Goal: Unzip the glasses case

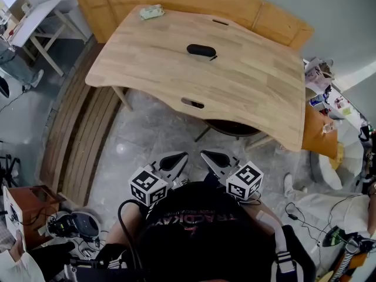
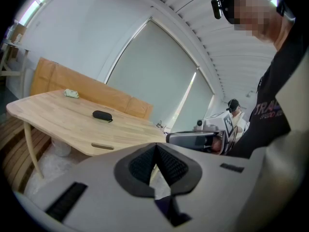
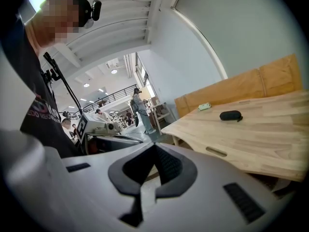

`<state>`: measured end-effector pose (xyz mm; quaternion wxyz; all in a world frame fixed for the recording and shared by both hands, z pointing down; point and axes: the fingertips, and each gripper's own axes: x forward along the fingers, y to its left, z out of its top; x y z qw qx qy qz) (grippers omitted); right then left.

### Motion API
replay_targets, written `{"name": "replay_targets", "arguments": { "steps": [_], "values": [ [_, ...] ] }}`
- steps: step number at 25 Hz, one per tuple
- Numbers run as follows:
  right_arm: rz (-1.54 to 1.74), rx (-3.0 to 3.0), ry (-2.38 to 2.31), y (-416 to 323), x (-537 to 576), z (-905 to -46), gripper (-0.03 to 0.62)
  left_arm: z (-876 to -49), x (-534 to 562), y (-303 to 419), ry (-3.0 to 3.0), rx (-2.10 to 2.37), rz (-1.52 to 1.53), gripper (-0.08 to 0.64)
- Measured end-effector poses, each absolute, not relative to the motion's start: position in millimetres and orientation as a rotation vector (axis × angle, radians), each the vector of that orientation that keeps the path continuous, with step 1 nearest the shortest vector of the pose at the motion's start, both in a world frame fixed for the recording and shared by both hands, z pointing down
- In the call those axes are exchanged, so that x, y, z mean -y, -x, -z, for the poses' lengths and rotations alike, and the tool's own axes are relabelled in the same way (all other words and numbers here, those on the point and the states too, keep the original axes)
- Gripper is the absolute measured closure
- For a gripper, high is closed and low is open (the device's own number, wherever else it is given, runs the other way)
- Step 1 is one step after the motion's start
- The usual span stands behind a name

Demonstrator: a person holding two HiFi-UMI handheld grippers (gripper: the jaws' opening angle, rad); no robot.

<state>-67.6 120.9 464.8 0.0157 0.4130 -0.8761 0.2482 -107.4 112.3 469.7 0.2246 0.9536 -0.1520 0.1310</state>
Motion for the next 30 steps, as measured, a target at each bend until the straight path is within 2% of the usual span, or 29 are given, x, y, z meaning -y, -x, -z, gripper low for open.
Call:
{"name": "replay_targets", "arguments": {
  "steps": [13, 30],
  "values": [
    [-0.813, 2.775, -1.202, 17, -48, -459, 0.578, -462, -63, 81, -2.563, 0.617, -0.335, 0.549],
    [-0.775, 2.702, -1.153, -115, 106, -498, 0.577, -467, 9, -4, -2.443, 0.775, -0.327, 0.549]
  ]
}}
